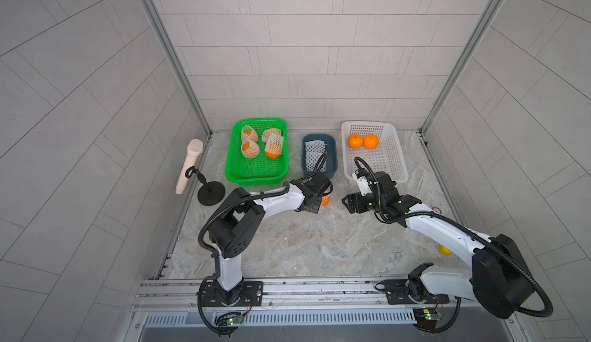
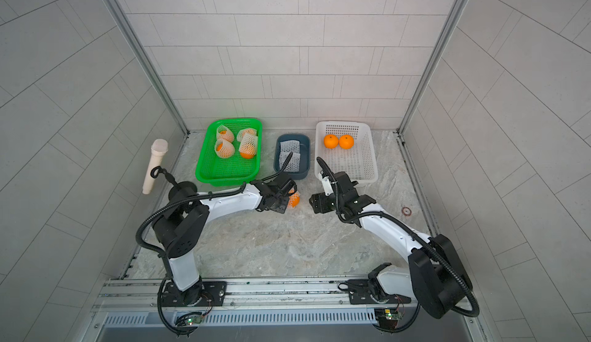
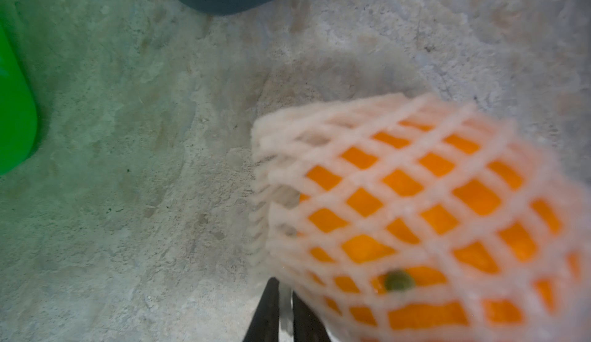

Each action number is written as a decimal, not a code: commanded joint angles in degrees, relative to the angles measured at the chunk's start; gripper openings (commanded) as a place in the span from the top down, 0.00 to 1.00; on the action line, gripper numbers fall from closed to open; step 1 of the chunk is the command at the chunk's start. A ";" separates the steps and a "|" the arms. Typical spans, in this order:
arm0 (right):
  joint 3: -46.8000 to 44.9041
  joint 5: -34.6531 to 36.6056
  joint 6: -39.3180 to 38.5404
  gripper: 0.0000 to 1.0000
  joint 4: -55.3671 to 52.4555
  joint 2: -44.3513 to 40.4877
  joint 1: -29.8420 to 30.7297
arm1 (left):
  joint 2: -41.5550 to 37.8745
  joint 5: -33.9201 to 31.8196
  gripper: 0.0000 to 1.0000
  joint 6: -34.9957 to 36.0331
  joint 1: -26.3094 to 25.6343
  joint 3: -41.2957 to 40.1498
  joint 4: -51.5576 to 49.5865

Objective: Remove foam nets from oranges
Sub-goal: Remove the foam net from the orange.

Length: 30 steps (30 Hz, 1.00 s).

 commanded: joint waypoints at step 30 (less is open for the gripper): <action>5.04 -0.59 11.45 0.22 14.72 16.25 7.90 | 1.74 2.03 0.88 -4.72 3.24 -0.18 0.46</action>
